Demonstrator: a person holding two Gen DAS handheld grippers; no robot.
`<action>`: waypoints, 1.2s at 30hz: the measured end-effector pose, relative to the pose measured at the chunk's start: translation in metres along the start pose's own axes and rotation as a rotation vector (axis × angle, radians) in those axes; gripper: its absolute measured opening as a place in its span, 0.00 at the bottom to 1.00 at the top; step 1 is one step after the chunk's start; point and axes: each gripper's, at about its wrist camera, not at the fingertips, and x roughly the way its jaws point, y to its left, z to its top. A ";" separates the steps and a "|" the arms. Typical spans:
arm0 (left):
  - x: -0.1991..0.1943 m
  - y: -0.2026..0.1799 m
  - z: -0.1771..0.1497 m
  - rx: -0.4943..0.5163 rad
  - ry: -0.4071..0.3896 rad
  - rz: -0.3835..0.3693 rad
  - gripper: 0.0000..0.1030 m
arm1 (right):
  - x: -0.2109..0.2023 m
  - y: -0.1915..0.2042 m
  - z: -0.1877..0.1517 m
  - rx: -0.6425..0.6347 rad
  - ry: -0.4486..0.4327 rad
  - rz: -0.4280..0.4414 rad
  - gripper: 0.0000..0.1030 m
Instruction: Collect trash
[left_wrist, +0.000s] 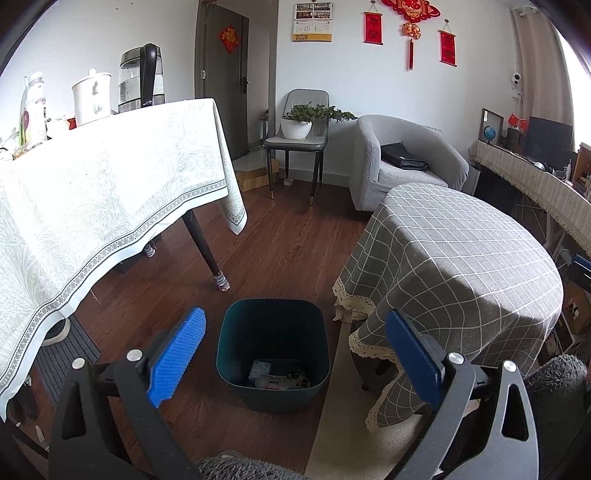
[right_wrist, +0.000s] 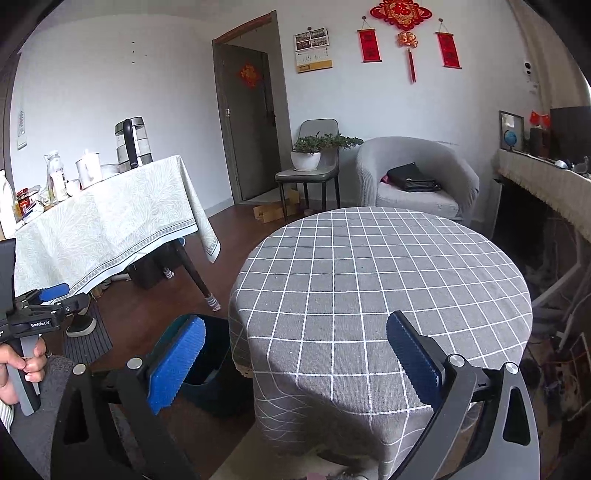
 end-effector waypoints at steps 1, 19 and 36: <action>0.001 0.000 0.000 -0.002 0.003 0.004 0.97 | 0.000 0.000 0.000 0.004 0.001 0.002 0.97; -0.001 -0.002 0.000 0.009 -0.002 0.004 0.97 | 0.006 0.007 0.000 -0.030 0.023 -0.015 0.97; -0.001 0.000 0.001 0.011 0.000 0.004 0.97 | 0.006 0.004 -0.001 -0.018 0.025 -0.011 0.97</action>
